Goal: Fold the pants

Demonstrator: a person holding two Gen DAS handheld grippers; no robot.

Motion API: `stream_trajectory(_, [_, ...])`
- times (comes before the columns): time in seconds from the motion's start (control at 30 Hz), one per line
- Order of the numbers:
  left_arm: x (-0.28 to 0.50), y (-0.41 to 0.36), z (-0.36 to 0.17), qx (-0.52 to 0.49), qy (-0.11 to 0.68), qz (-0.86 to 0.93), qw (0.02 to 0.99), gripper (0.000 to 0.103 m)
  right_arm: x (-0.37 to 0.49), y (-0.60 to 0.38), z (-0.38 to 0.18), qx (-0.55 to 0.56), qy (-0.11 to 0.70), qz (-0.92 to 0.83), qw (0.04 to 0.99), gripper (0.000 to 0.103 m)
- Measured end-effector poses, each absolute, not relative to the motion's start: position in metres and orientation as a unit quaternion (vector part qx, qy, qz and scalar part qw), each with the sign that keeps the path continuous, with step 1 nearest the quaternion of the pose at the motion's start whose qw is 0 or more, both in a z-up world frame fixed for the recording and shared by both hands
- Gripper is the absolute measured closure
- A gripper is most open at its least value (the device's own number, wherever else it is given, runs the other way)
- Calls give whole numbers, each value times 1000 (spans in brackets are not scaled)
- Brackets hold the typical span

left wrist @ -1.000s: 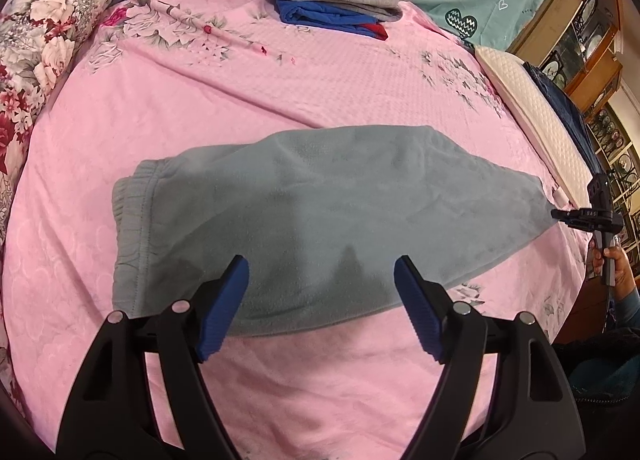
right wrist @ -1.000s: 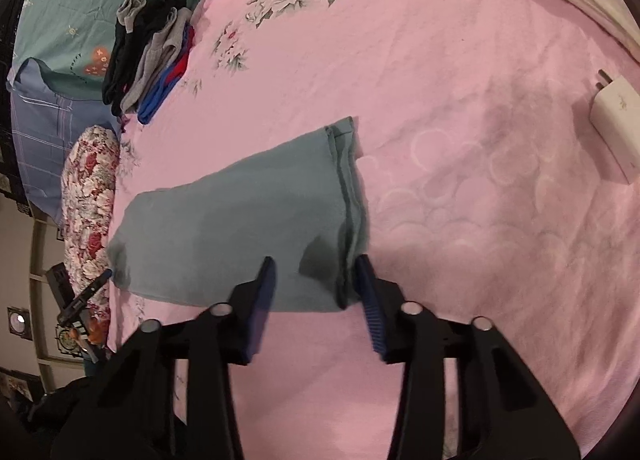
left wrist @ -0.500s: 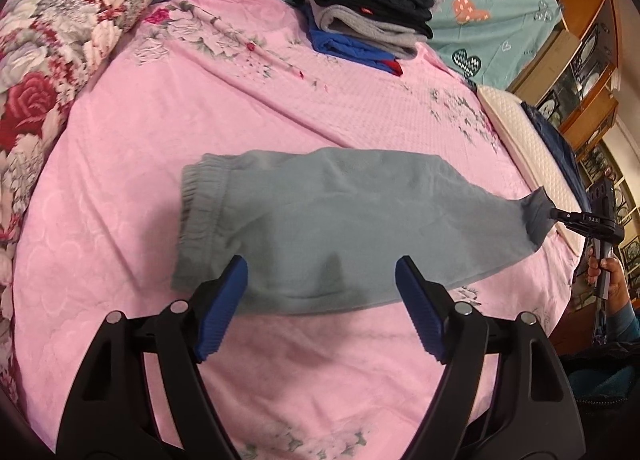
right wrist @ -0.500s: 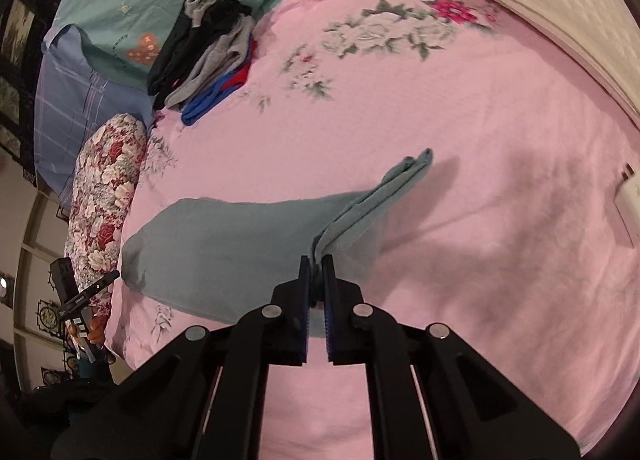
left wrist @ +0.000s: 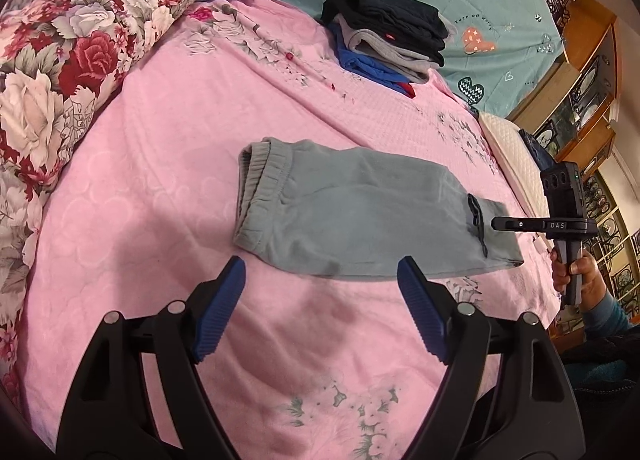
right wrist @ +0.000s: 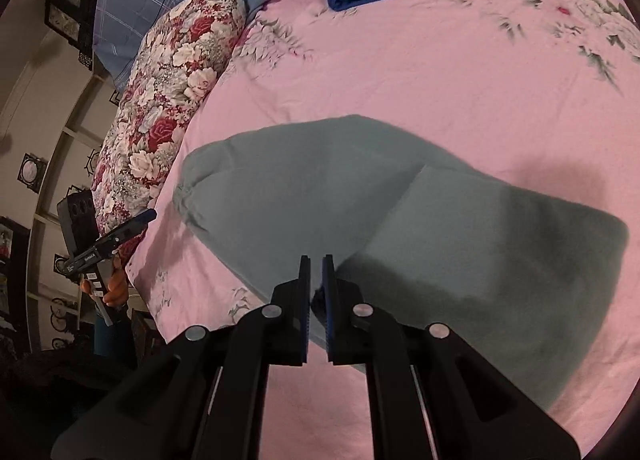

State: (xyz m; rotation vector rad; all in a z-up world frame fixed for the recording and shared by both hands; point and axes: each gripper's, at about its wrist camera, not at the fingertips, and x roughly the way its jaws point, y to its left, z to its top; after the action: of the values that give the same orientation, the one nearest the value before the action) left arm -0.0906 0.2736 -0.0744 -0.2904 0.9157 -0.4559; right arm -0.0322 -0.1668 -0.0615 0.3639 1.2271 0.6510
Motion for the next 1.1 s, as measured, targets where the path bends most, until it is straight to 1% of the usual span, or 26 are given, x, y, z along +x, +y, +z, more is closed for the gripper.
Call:
stream_trajectory(0.1, [-90, 272, -73, -140, 433, -224, 862, 23, -32, -154, -58, 179, 553, 319, 749, 96])
stream_trajectory(0.23, [-90, 262, -68, -135, 431, -234, 861, 23, -29, -161, -59, 171, 572, 287, 749, 94])
stream_trajectory(0.27, [-91, 260, -67, -134, 430, -236, 861, 23, -28, -173, -53, 173, 563, 270, 762, 87])
stream_trajectory(0.3, [-91, 258, -66, -131, 429, -238, 862, 23, -27, -187, -44, 162, 550, 243, 783, 78])
stream_trajectory(0.33, [-92, 257, -65, -129, 428, -240, 862, 23, -28, -197, -38, 141, 541, 213, 802, 54])
stream_trajectory(0.37, [-91, 255, -65, -128, 427, -241, 862, 21, -28, -205, -34, 107, 537, 170, 819, 43])
stream_trajectory(0.47, [-89, 251, -66, -129, 429, -244, 860, 20, -30, -203, -39, 44, 539, 111, 834, 44])
stream_trajectory(0.57, [-90, 247, -68, -125, 431, -250, 858, 20, -38, -178, -54, -1, 543, 105, 833, 44])
stream_trajectory(0.7, [-93, 246, -69, -121, 430, -257, 857, 20, -66, -152, -60, -70, 515, 111, 847, 44])
stream_trajectory(0.87, [-91, 245, -71, -125, 432, -263, 853, 19, -107, -158, -51, -143, 479, 121, 858, 44])
stream_trajectory(1.1, [-94, 234, -74, -115, 438, -273, 849, 19, -106, -159, -64, -171, 488, 127, 847, 44])
